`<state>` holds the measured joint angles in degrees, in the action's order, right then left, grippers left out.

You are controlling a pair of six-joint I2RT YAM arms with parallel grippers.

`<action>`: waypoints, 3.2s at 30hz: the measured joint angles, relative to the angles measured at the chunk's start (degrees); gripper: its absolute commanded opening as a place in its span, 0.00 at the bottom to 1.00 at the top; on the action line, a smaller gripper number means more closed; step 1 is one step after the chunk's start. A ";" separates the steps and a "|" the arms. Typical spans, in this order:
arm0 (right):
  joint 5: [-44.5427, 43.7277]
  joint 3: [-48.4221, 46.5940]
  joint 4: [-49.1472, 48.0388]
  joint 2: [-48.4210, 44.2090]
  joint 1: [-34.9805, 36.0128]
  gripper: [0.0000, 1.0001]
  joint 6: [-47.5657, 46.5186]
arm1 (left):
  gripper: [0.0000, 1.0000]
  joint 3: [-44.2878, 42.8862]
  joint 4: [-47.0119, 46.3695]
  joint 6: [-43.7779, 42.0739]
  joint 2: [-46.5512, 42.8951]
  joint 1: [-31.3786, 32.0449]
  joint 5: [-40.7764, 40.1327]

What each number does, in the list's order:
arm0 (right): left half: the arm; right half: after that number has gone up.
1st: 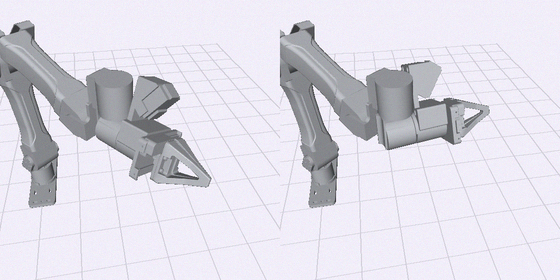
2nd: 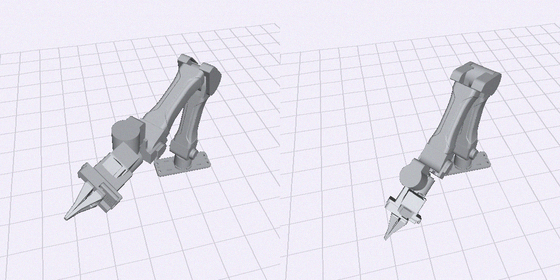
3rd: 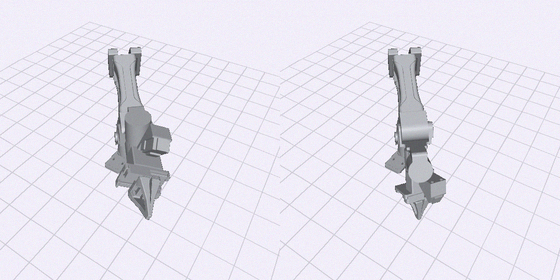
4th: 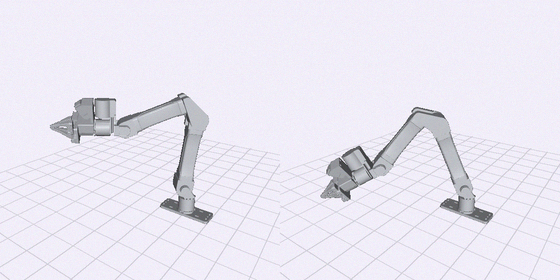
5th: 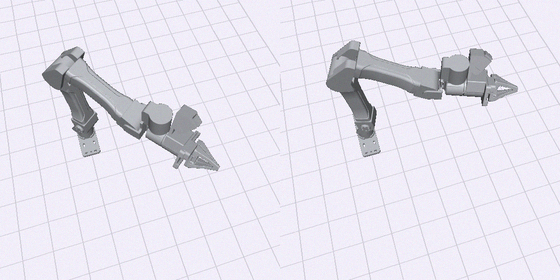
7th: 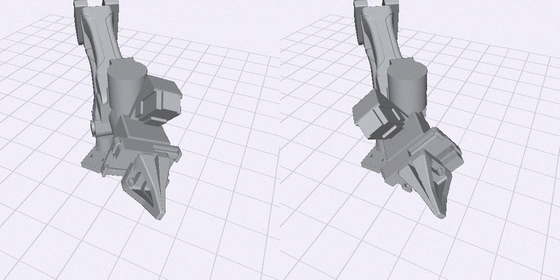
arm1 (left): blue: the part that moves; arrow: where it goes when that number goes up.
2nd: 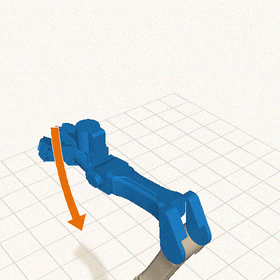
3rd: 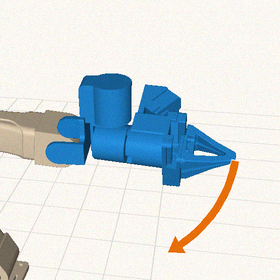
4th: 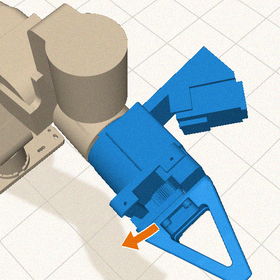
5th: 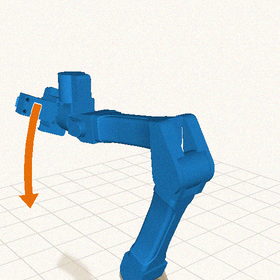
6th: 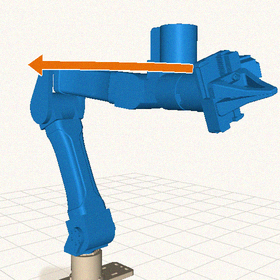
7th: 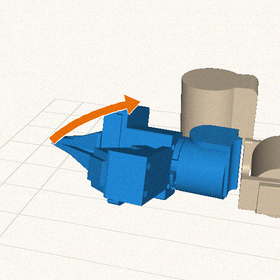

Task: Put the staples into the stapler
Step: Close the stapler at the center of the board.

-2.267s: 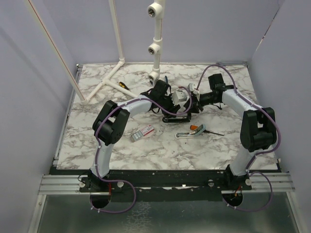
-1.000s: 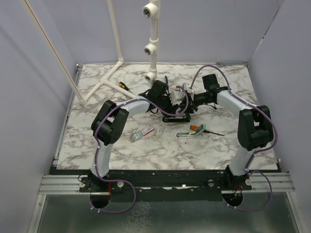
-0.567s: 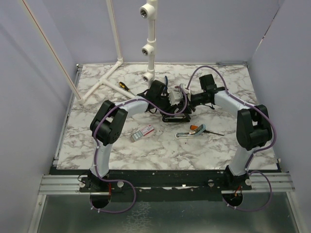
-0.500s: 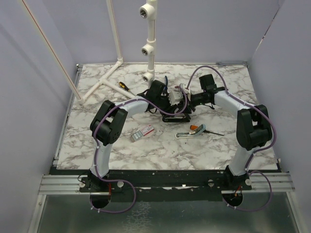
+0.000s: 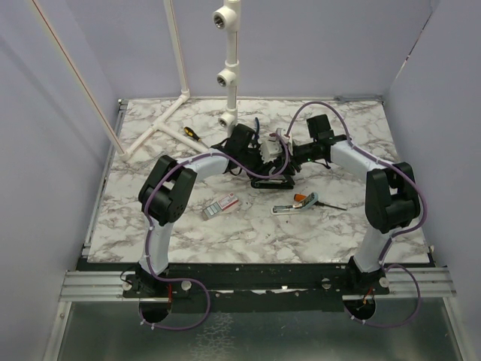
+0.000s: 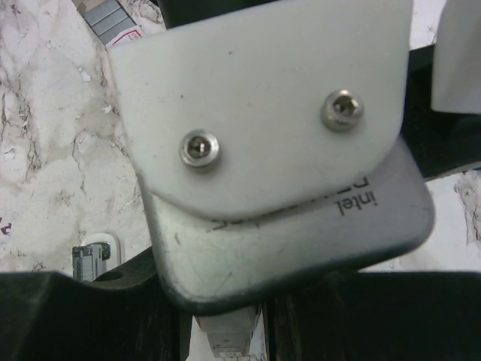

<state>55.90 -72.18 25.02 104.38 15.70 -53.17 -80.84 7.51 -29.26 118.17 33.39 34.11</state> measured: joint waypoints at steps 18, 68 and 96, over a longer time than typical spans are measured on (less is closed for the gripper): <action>-1.20 0.20 -0.59 0.02 0.81 0.18 0.24 | 0.51 2.80 -2.08 -1.51 -1.40 -0.66 1.11; -5.11 -0.31 -0.52 2.23 2.29 0.18 1.62 | 0.54 6.54 -5.14 -1.70 -3.69 -2.80 4.50; -21.14 -0.28 5.68 2.99 1.42 0.65 2.84 | 0.57 7.98 -1.75 -4.42 -4.81 -2.86 9.77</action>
<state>34.76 -72.47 30.70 107.37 17.12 -50.33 -72.86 5.76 -33.67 113.36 30.52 43.88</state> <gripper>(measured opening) 0.643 0.565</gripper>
